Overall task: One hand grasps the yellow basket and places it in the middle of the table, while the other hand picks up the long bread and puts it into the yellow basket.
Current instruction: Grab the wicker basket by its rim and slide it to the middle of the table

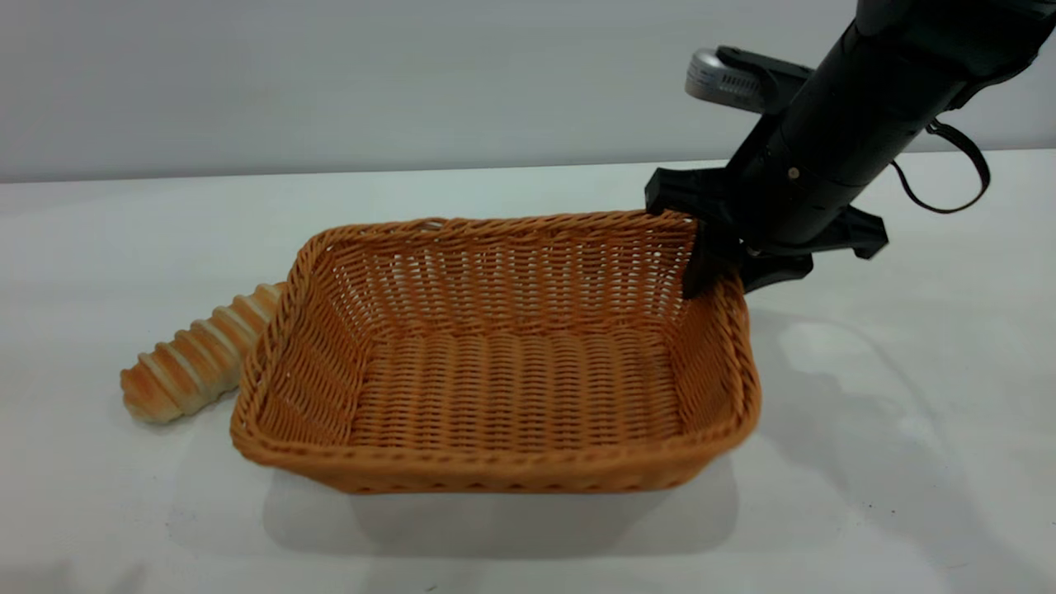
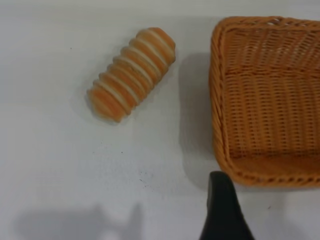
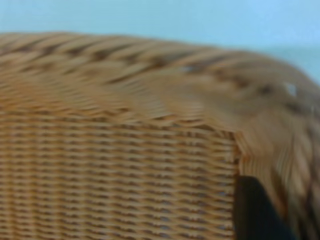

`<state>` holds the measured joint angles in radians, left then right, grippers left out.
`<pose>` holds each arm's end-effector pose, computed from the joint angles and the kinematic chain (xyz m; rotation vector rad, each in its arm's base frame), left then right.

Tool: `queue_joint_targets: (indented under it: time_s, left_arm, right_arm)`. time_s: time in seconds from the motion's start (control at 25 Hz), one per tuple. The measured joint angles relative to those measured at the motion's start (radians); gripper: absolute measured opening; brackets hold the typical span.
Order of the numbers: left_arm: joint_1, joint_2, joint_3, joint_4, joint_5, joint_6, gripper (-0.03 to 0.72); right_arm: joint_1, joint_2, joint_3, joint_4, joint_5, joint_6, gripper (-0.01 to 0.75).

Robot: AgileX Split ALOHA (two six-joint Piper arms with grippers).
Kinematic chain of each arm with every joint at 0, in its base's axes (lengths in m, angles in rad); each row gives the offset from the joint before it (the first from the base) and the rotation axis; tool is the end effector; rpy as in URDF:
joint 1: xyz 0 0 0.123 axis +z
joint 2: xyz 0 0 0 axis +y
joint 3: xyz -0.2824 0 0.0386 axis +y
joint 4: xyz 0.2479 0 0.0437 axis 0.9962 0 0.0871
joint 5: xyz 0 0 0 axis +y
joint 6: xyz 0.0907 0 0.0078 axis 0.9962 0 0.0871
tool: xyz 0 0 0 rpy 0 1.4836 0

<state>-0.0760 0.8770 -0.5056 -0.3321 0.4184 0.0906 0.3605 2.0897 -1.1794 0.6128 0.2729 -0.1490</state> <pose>0.1645 -0.0247 0.2586 -0.0853 2.2621 -0.3049 0.3739 0.1561 0.1022 0.0590 2.6816 0.4738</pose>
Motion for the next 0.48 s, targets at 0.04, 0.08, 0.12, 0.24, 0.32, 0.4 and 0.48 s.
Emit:
queue_joint_targets:
  time_s: [0.04, 0.08, 0.12, 0.24, 0.32, 0.4, 0.48]
  left_arm:
    - [0.000, 0.000, 0.000, 0.000, 0.001, 0.000, 0.529]
    - [0.000, 0.000, 0.000, 0.000, 0.001, 0.000, 0.529]
    - [0.000, 0.000, 0.000, 0.000, 0.001, 0.000, 0.529]
    - [0.000, 0.003, 0.000, 0.000, 0.001, 0.000, 0.529]
    - [0.000, 0.015, 0.000, 0.000, 0.001, 0.007, 0.529]
    - [0.000, 0.044, 0.000, 0.000, -0.001, 0.022, 0.529]
    - [0.000, 0.085, 0.000, 0.000, -0.013, 0.039, 0.529]
  right_arm:
    - [0.000, 0.000, 0.000, 0.030, -0.001, -0.045, 0.294]
    - [0.000, 0.000, 0.000, 0.054, 0.002, -0.087, 0.340]
    - [0.000, 0.000, 0.000, 0.067, 0.003, -0.124, 0.392]
    - [0.000, 0.000, 0.000, 0.080, 0.013, -0.206, 0.513]
    - [0.000, -0.011, 0.000, 0.062, 0.028, -0.252, 0.567]
    - [0.000, -0.045, 0.000, 0.011, 0.041, -0.289, 0.587]
    - [0.000, -0.093, 0.000, -0.044, 0.055, -0.301, 0.589]
